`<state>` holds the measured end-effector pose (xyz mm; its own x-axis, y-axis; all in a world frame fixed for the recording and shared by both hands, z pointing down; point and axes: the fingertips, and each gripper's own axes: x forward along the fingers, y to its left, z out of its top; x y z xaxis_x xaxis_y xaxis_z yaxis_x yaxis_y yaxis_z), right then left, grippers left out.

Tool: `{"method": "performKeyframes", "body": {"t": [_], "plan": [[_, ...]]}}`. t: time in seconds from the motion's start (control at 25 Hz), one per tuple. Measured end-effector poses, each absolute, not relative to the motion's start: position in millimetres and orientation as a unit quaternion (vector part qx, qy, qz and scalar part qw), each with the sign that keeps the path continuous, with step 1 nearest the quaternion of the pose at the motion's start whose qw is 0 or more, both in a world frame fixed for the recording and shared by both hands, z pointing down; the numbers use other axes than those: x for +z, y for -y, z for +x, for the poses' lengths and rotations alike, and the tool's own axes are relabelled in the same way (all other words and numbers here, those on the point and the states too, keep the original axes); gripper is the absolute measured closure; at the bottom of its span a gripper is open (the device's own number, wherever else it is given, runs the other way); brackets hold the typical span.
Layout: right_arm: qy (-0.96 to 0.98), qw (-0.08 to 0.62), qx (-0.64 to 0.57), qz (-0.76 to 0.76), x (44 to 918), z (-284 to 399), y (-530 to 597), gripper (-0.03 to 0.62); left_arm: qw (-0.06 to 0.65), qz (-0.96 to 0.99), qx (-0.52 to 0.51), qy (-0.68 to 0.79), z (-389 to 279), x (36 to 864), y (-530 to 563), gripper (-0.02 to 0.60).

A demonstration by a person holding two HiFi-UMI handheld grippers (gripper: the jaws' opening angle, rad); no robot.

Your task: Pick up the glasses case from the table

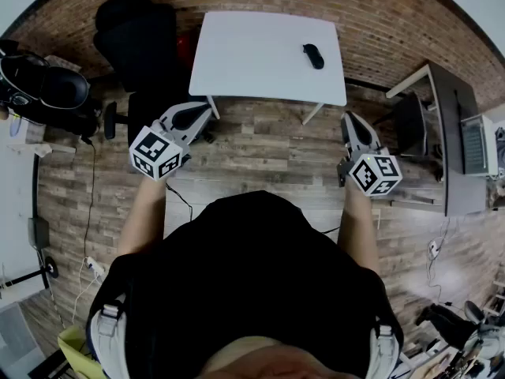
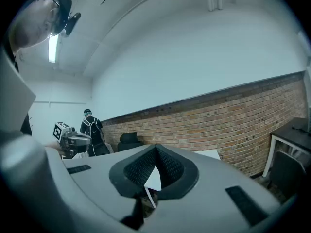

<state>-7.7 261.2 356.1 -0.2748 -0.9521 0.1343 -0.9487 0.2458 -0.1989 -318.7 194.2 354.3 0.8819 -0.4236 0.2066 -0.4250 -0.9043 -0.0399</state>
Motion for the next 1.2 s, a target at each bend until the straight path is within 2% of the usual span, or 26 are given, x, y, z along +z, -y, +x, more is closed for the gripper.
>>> {"method": "performKeyframes", "body": {"t": [0.44, 0.68, 1.2], "plan": [[-0.785, 0.0, -0.127, -0.606, 359.2, -20.3, -269.9, 0.579, 0.002, 0.971, 0.103, 0.217, -331.4, 351.4, -196.8, 0.572], [-0.777, 0.025, -0.132, -0.616, 359.3, -4.1, -263.1, 0.579, -0.004, 0.97, 0.114, 0.213, -323.1, 352.9, -196.1, 0.572], [-0.772, 0.021, -0.13, -0.621, 369.3, 48.1, -231.3, 0.579, -0.015, 0.969, 0.117, 0.216, -275.8, 349.1, -168.2, 0.572]]}}
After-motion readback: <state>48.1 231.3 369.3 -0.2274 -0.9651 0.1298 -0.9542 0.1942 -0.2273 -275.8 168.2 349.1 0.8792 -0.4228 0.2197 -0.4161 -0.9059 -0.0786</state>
